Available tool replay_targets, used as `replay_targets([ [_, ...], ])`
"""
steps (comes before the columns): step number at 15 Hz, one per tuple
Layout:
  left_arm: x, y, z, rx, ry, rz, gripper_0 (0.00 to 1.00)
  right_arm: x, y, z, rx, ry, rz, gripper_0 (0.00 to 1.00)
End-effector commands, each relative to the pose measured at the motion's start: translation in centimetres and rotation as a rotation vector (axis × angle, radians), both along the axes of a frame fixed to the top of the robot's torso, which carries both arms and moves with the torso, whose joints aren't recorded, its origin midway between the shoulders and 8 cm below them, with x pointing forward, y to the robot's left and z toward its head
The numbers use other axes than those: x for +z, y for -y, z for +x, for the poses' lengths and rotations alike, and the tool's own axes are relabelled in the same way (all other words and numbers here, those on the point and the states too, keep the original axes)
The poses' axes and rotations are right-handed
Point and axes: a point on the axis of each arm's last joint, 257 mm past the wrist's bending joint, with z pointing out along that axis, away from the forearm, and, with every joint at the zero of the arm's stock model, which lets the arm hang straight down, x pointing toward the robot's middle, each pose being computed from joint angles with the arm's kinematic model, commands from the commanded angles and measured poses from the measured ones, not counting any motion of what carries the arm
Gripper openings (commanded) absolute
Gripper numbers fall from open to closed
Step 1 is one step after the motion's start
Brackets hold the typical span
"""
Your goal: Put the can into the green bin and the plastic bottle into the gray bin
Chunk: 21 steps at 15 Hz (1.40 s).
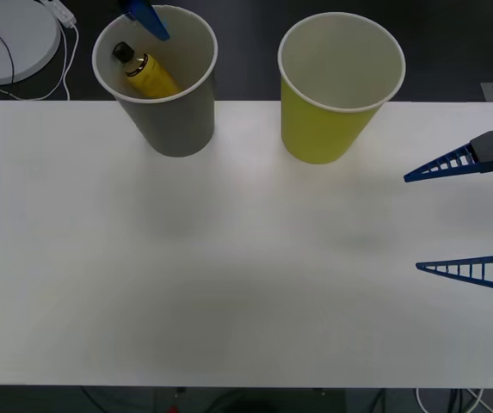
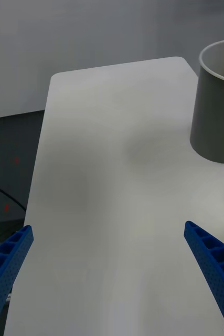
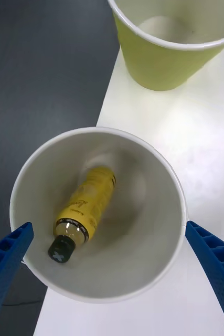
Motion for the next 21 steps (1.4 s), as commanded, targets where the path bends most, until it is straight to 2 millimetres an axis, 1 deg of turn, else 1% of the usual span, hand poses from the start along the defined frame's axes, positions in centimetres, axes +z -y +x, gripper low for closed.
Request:
replay_targets([
  [1, -0.4, -1.5, -1.6, -0.013, -0.023, -0.054, 1.00, 0.0, 0.0, 0.0, 0.000, 0.000, 0.000, 1.00],
  [4, -0.9, -3.3, -2.7, -0.023, -0.043, -0.099, 1.00, 0.0, 0.0, 0.0, 0.000, 0.000, 0.000, 1.00],
  [7, -1.9, -4.2, -3.9, -0.046, -0.059, -0.142, 1.00, 0.0, 0.0, 0.0, 0.000, 0.000, 0.000, 1.00],
  [15, -4.1, -8.1, -6.3, -0.165, -0.072, -0.210, 1.00, 0.0, 0.0, 0.0, 0.000, 0.000, 0.000, 1.00],
  [17, -4.8, -9.0, -7.1, -0.198, -0.078, -0.228, 1.00, 0.0, 0.0, 0.0, 0.000, 0.000, 0.000, 1.00],
  [21, -6.7, -10.2, -8.4, -0.259, -0.082, -0.260, 1.00, 0.0, 0.0, 0.0, 0.000, 0.000, 0.000, 1.00],
])
